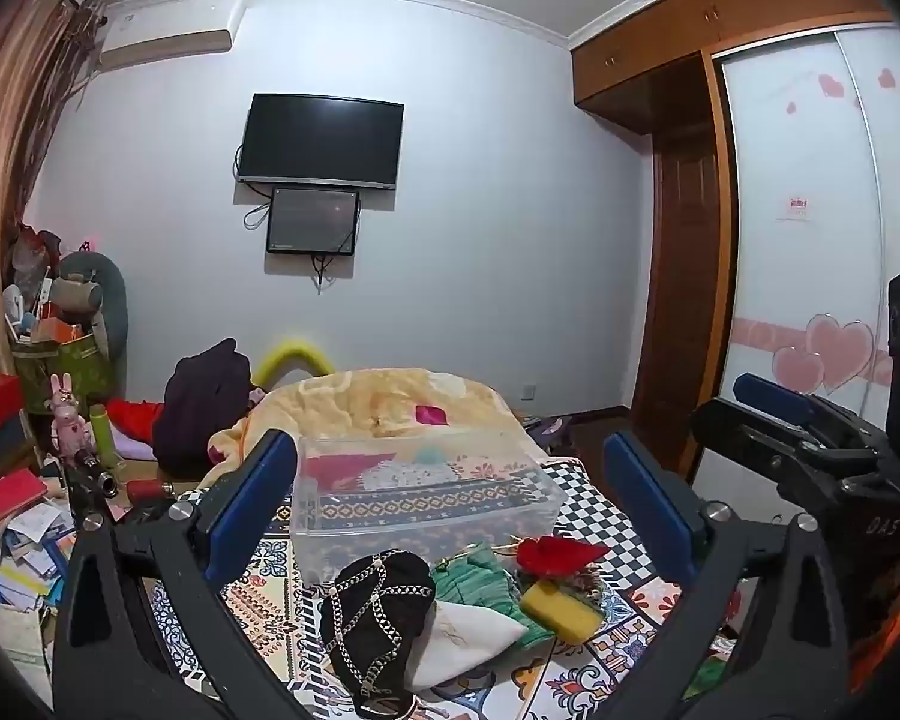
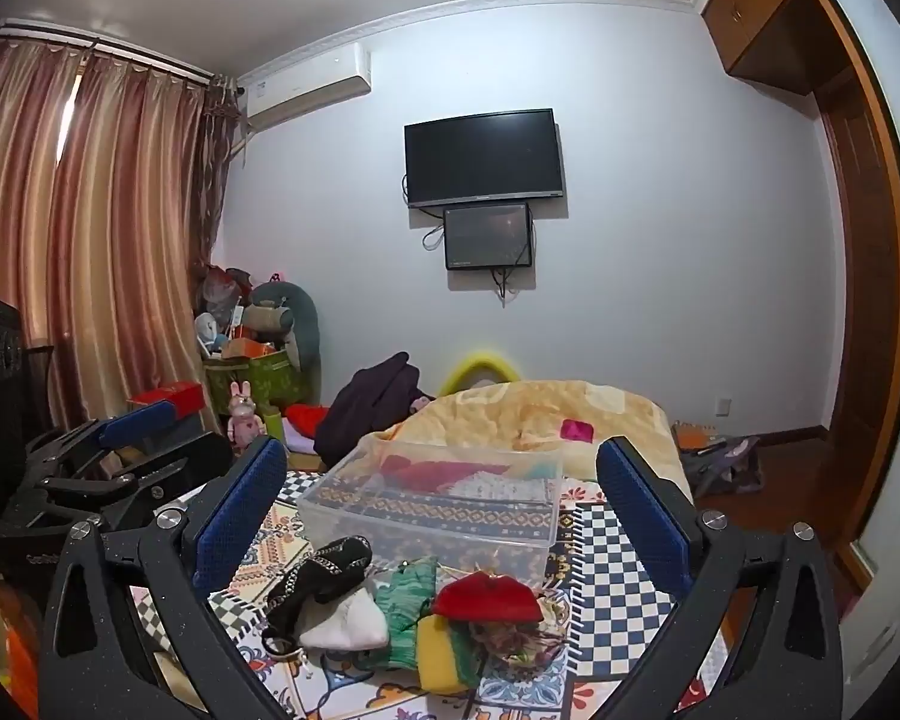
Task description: Organize soft objects
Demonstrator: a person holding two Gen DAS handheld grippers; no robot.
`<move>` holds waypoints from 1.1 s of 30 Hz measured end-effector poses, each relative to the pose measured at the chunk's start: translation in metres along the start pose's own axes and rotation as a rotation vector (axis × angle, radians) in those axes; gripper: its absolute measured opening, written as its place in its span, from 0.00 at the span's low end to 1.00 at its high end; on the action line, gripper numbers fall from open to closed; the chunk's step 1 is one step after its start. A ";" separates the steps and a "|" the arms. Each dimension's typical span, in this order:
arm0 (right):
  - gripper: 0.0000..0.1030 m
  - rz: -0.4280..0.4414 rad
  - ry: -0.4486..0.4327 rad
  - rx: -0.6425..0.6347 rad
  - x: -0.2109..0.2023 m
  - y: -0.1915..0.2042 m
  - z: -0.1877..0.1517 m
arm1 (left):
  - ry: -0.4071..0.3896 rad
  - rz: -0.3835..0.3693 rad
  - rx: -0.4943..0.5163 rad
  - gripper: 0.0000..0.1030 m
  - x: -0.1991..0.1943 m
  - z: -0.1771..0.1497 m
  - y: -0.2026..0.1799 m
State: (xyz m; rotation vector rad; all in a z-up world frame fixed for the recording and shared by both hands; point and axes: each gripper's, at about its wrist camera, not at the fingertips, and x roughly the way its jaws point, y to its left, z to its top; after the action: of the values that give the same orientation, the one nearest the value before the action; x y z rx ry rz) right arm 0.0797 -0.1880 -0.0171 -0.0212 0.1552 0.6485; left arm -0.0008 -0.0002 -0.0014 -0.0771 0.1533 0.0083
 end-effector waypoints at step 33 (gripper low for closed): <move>1.00 0.020 -0.020 -0.007 -0.006 0.007 0.002 | -0.011 -0.007 -0.003 1.00 -0.004 0.001 -0.002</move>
State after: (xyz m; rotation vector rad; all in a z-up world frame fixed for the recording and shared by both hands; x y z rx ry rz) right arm 0.0712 -0.1854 -0.0140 -0.0199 0.1337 0.6694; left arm -0.0041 -0.0026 0.0002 -0.0808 0.1416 0.0023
